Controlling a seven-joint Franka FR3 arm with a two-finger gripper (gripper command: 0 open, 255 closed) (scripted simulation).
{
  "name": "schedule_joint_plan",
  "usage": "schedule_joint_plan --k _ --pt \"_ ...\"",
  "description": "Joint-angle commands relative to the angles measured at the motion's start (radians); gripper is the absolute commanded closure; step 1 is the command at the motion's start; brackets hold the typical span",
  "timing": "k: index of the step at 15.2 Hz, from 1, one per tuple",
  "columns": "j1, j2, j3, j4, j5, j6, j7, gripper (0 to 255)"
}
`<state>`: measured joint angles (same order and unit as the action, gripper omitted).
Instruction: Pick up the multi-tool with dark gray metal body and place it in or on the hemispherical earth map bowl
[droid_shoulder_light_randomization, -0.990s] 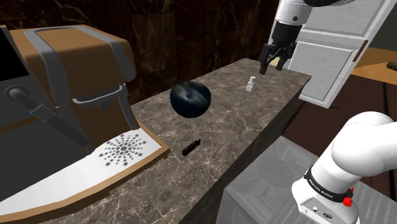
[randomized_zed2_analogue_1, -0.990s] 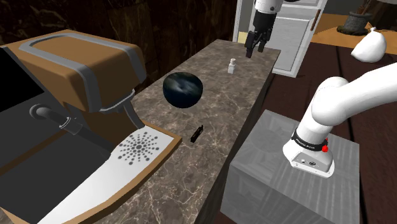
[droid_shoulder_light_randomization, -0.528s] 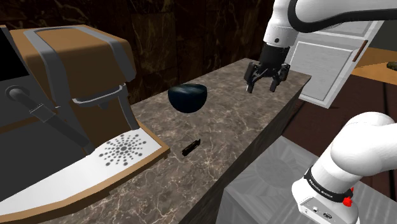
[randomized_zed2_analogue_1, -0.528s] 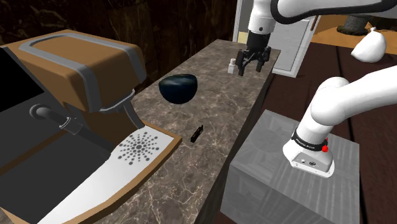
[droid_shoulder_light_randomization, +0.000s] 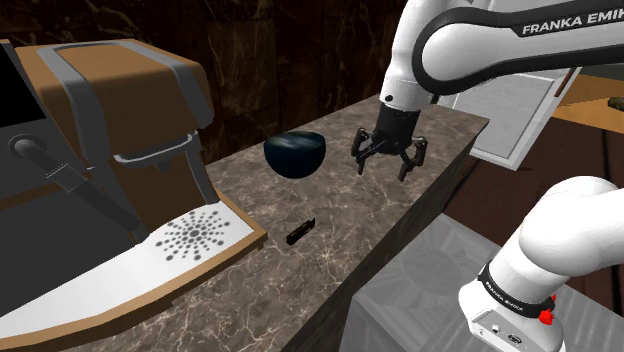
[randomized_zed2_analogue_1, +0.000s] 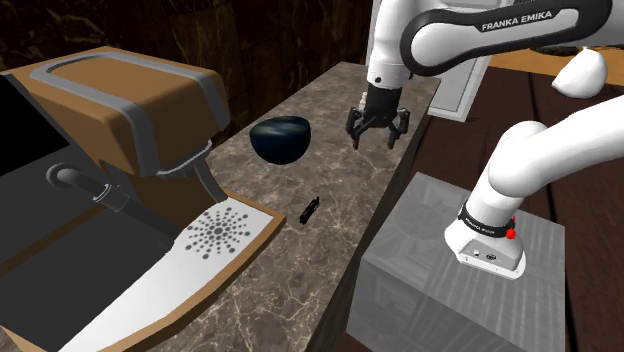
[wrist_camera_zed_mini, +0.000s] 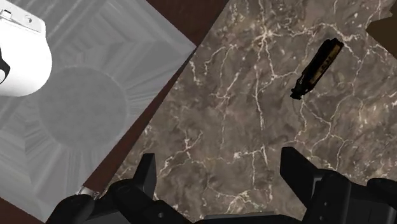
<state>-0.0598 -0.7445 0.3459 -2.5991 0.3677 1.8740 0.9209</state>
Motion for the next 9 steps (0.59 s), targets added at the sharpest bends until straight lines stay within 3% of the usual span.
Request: schedule_joint_plan --k 1,9 --pt "-0.008 0.042 0.052 -0.011 0.053 0.058 0.103 0" --pt "-0.068 0.298 0.272 0.054 0.194 0.298 0.499 0"
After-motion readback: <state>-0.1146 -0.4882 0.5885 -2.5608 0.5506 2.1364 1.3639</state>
